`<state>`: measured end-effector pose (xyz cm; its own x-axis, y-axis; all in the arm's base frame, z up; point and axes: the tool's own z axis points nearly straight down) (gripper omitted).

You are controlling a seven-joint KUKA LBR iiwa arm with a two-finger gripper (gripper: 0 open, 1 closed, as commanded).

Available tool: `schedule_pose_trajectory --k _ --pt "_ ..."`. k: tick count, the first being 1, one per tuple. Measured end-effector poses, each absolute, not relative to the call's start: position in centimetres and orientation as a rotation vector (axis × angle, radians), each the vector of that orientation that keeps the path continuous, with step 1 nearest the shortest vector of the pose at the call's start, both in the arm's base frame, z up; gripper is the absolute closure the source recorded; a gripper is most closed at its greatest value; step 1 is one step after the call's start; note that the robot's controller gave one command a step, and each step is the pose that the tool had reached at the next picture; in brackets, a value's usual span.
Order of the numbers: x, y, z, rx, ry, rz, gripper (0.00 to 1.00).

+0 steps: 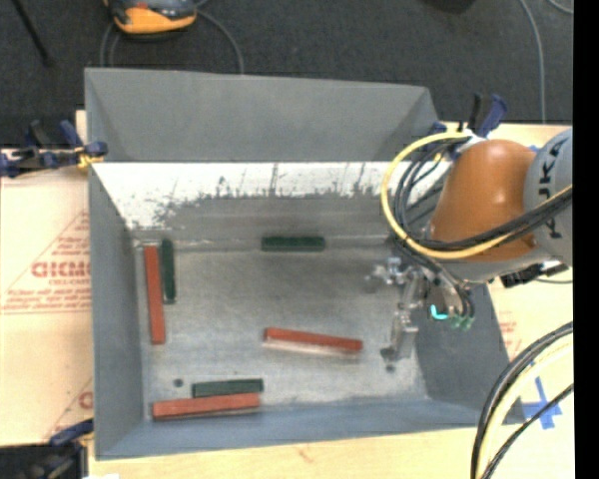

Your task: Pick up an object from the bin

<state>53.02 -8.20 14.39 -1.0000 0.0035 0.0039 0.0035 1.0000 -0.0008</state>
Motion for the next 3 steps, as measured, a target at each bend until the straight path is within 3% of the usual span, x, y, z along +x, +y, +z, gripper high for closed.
schedule_pose_trajectory --k 1,2,3 --pt "53.2 -8.2 14.8 -0.002 -3.146 0.003 0.00" --pt "53.8 -5.7 11.9 0.146 -3.149 0.008 0.00" --pt "48.8 -1.1 8.9 0.091 -3.143 0.000 1.00"
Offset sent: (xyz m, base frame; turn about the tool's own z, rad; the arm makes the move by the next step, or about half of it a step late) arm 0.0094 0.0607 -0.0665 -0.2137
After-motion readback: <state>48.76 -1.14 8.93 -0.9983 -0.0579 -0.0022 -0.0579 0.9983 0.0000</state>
